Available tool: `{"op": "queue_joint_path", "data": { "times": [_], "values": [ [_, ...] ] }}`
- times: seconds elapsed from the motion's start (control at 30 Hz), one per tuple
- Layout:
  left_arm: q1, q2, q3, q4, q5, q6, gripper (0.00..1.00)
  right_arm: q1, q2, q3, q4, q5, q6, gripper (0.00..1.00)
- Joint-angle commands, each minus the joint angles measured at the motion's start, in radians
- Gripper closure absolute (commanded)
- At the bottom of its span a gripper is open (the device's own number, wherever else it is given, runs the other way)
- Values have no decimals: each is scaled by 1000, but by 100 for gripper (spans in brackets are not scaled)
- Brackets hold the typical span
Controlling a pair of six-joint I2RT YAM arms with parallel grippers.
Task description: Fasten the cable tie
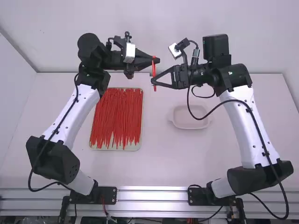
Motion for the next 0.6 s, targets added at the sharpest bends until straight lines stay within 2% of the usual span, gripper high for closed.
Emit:
{"op": "queue_joint_path", "data": {
  "times": [0.0,0.57],
  "values": [
    [-5,1,-10,5,-6,15,98,-2,-11,18,5,-2,10,100],
    [13,1,-10,-31,0,124,98,-5,-11,18,9,12,-32,100]
  ]
}}
